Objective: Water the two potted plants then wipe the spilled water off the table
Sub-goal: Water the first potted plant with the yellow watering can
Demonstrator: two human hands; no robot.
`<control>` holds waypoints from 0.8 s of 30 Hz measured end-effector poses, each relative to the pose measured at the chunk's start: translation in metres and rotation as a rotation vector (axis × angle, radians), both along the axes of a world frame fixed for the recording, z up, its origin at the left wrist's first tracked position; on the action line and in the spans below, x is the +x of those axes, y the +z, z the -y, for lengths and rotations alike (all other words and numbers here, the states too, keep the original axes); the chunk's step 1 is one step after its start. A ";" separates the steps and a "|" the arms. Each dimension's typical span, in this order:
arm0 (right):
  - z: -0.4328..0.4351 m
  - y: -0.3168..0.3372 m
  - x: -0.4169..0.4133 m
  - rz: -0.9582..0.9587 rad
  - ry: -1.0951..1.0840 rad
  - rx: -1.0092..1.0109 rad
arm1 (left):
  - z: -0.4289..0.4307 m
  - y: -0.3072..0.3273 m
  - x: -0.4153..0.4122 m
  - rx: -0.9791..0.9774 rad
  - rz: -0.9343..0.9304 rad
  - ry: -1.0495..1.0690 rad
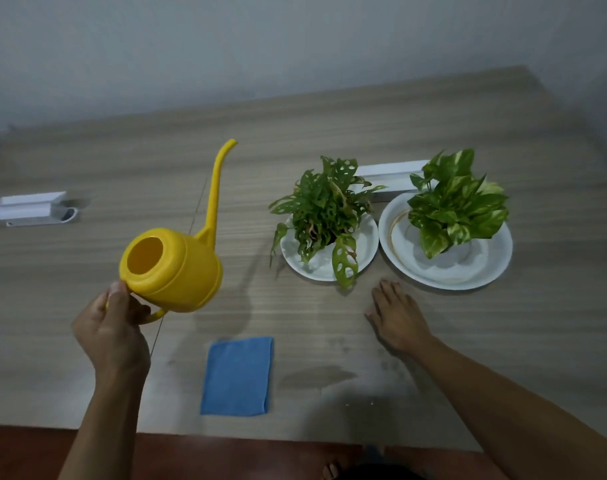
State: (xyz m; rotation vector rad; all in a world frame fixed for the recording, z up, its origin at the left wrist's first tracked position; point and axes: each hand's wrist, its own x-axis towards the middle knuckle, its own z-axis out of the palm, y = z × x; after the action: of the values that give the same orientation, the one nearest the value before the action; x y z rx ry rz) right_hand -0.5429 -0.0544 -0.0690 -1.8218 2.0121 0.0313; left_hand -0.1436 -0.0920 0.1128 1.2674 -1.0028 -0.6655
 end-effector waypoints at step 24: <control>0.007 -0.059 0.020 -0.082 -0.105 -0.145 | 0.086 0.029 -0.046 -0.012 0.191 -0.260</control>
State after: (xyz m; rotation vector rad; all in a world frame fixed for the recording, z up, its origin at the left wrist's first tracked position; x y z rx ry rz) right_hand -0.5233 -0.0618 -0.1278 -1.8243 2.2164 -0.0735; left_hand -0.1892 -0.1781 0.1421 1.2166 -1.3429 -0.7455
